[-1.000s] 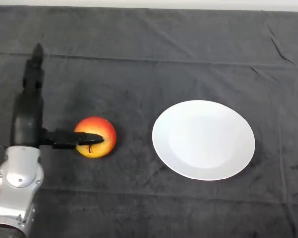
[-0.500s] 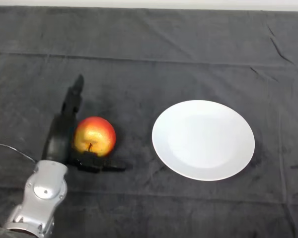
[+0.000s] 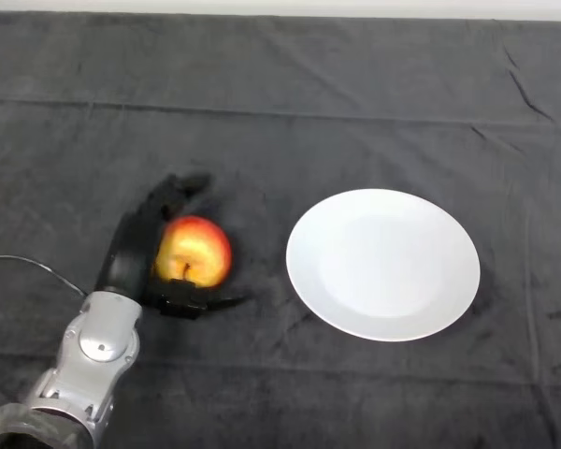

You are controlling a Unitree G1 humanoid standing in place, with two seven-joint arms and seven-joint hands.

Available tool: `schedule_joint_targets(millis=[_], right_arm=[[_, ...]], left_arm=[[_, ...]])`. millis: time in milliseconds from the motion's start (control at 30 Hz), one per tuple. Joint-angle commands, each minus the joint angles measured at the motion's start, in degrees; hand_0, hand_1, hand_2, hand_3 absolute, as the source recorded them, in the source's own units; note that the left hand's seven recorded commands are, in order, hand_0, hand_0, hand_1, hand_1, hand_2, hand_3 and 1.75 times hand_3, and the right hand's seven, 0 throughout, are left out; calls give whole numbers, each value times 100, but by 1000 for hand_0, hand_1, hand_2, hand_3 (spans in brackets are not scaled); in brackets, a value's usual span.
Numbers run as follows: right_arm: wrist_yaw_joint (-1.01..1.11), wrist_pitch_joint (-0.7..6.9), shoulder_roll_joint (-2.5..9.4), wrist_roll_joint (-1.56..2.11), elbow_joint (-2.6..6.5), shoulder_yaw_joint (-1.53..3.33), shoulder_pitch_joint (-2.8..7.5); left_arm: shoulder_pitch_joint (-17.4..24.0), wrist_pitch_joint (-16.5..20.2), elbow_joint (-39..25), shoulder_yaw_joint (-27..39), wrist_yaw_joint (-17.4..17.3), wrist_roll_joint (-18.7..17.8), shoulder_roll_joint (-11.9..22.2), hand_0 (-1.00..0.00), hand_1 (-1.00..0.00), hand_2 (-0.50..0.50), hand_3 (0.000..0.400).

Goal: Move the apple to the plate

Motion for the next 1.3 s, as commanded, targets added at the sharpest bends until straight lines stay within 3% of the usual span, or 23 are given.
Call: schedule_joint_targets(millis=[33,333,767,1300], right_arm=[[-14,-44,3,97,-224,-46,-149],[-9,-47,-1,101,-215,-49,-152],[-3,-49,-4,104,-208,-51,-154],[3,-51,-7,107,-200,-51,-155]], left_arm=[[-267,-129,257,-94,-30,15,51,-1000,-1000,0,400],[-401,-158,330,-194,7,39,104,-1000,-1000,0,400],[-773,88,-83,-168,59,123,205,-1000,-1000,0,400],[-1268,97,-105,-659,523,353,-358,-1000,-1000,0,400]])
